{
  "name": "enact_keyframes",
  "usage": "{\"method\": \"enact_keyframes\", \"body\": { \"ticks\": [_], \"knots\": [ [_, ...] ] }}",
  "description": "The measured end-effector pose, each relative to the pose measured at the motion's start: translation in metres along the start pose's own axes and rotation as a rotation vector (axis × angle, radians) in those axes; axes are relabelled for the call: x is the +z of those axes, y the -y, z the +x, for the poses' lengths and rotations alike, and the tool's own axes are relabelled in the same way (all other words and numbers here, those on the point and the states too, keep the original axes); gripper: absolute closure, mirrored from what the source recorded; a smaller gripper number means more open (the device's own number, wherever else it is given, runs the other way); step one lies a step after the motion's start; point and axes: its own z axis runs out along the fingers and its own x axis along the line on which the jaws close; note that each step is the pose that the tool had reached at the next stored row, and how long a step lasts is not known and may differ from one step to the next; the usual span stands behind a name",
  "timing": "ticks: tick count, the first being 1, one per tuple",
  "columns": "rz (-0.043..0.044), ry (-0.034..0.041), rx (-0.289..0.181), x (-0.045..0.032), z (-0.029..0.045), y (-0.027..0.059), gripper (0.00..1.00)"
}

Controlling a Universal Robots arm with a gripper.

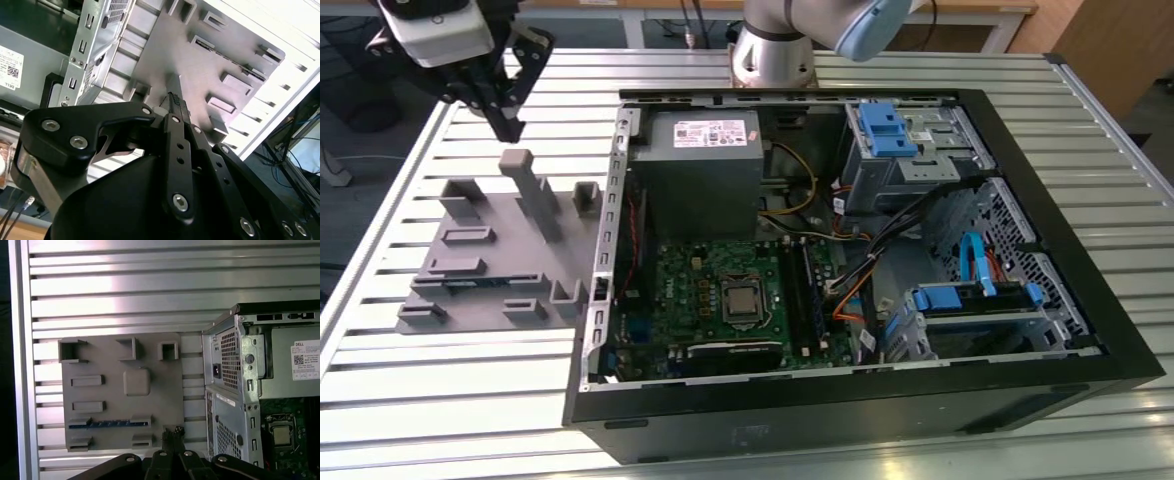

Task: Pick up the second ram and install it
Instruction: 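Reach for the second ram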

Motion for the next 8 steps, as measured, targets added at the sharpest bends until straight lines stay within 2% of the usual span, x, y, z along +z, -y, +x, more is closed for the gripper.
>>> {"method": "enact_keyframes", "body": {
  "ticks": [4,8],
  "knots": [
    [0.0,0.0,0.0,0.0003,0.0035,0.0031,0.89],
    [-0.0002,-0.0001,0.0,0.0008,0.0069,0.0104,0.89]
  ]
}}
